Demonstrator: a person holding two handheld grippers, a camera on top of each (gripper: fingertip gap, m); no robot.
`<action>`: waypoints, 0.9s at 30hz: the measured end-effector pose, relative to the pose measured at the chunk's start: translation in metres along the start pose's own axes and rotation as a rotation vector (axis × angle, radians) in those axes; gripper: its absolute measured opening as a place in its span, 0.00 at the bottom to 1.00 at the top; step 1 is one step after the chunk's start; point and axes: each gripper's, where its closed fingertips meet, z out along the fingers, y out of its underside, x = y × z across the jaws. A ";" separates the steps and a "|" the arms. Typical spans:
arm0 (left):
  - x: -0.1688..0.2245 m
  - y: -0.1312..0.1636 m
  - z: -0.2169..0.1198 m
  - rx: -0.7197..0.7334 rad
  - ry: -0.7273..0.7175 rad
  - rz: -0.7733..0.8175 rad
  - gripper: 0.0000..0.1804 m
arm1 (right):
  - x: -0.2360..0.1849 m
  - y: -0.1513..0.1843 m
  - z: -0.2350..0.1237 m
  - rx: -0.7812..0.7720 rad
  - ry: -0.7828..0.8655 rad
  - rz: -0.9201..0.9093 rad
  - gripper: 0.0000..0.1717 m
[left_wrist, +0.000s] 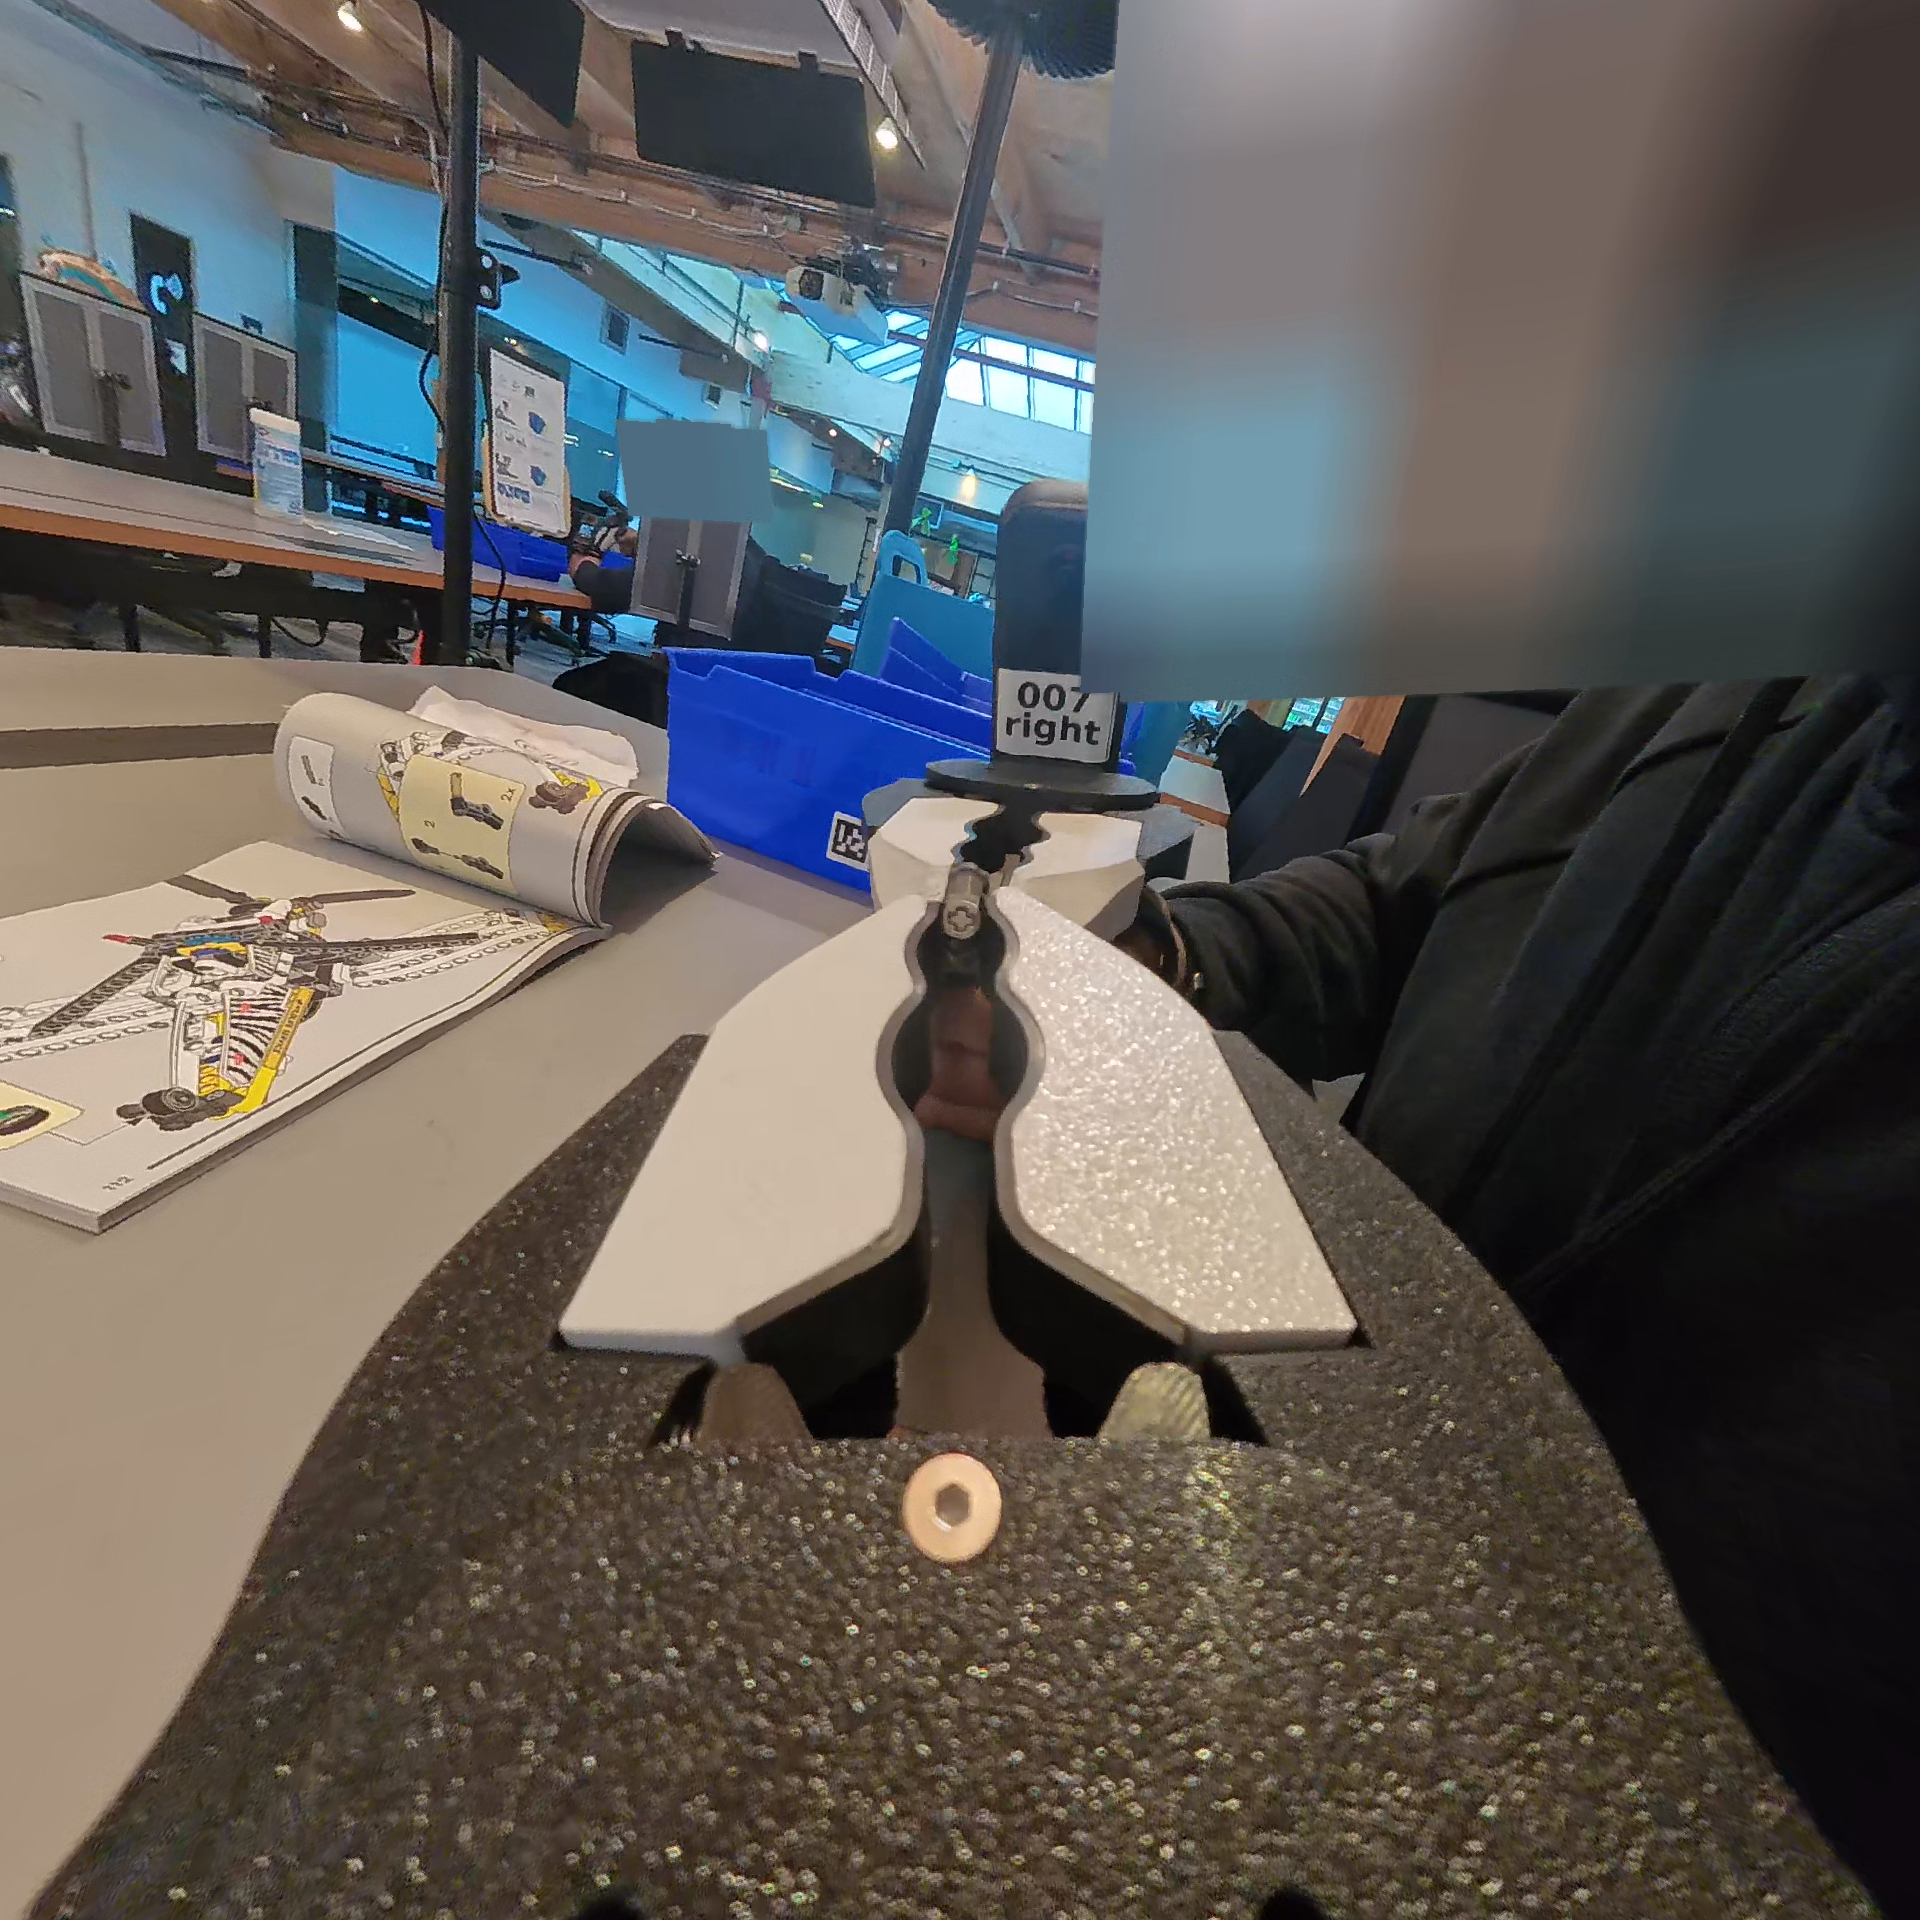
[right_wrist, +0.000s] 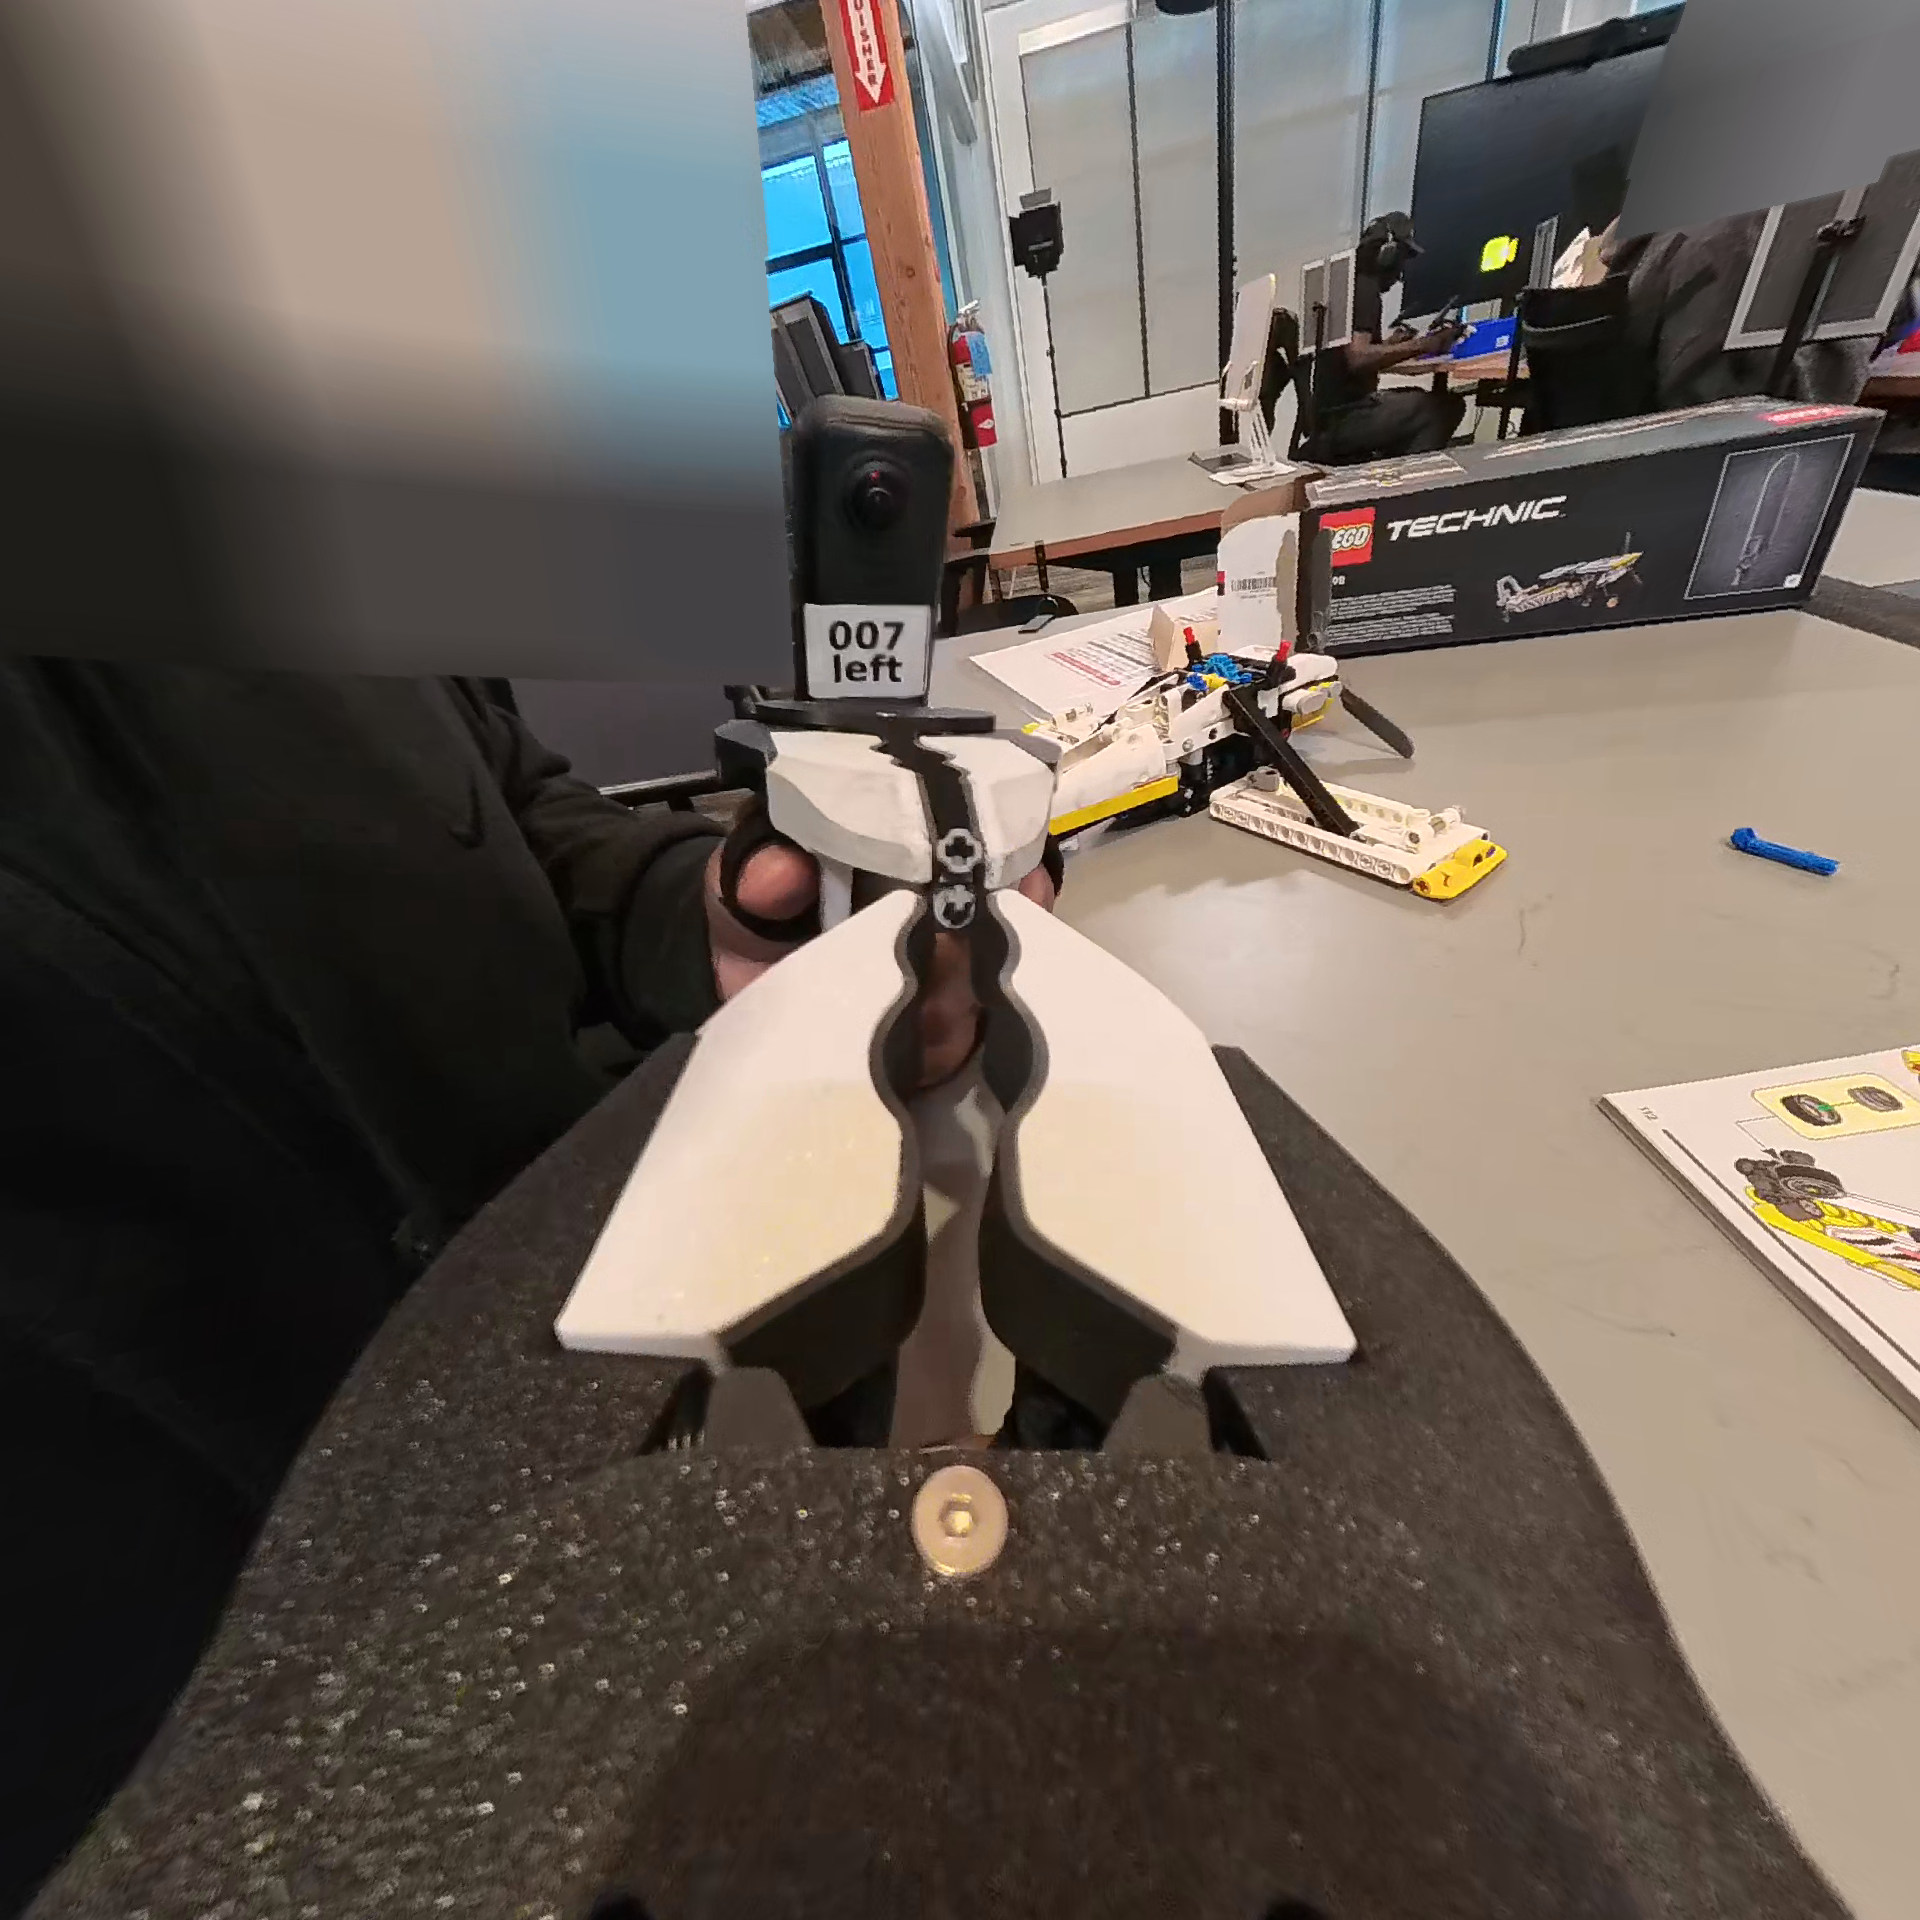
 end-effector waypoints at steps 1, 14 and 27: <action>0.000 0.000 0.000 -0.004 -0.001 0.007 0.03 | -0.001 0.000 0.000 0.003 -0.003 0.002 0.04; 0.014 0.016 0.007 -0.113 0.038 0.096 0.03 | -0.013 0.010 -0.015 -0.039 -0.057 -0.016 0.04; -0.001 0.011 0.003 -0.102 -0.047 0.086 0.04 | 0.011 0.020 -0.046 -0.119 0.109 -0.049 0.04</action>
